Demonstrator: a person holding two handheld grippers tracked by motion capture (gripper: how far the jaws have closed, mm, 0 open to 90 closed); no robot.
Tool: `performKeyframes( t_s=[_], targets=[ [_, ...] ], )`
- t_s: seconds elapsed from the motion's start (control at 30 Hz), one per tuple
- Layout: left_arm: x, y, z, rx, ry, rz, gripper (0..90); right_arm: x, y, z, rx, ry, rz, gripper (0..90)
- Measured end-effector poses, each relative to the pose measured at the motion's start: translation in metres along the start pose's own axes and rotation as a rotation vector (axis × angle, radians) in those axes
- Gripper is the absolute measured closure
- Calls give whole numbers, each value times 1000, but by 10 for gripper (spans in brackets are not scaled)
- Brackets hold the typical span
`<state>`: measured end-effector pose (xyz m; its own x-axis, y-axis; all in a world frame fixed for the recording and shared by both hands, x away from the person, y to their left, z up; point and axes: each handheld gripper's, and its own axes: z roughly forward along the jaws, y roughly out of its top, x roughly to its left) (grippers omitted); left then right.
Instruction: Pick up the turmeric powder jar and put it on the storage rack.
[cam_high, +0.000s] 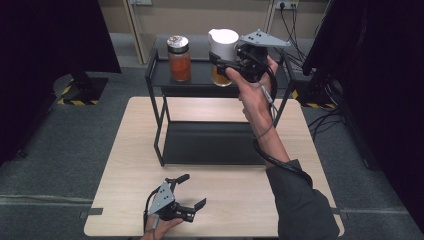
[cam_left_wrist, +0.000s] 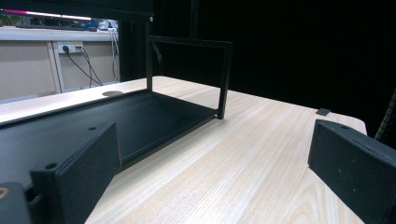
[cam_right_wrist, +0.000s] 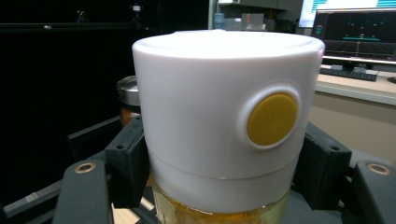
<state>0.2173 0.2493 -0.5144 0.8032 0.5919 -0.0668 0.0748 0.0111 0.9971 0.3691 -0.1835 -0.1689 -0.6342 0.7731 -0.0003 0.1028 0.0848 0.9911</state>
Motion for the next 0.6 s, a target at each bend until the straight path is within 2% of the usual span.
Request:
performKeyframes(
  t_s=[0.23,0.6],
  targets=[
    [0,0,0,0,-1,0,20,-2,-3,14,3,-34,6,307],
    [0,0,0,0,-1,0,20,-2,-9,33,-2,-57,14,307]
  ],
)
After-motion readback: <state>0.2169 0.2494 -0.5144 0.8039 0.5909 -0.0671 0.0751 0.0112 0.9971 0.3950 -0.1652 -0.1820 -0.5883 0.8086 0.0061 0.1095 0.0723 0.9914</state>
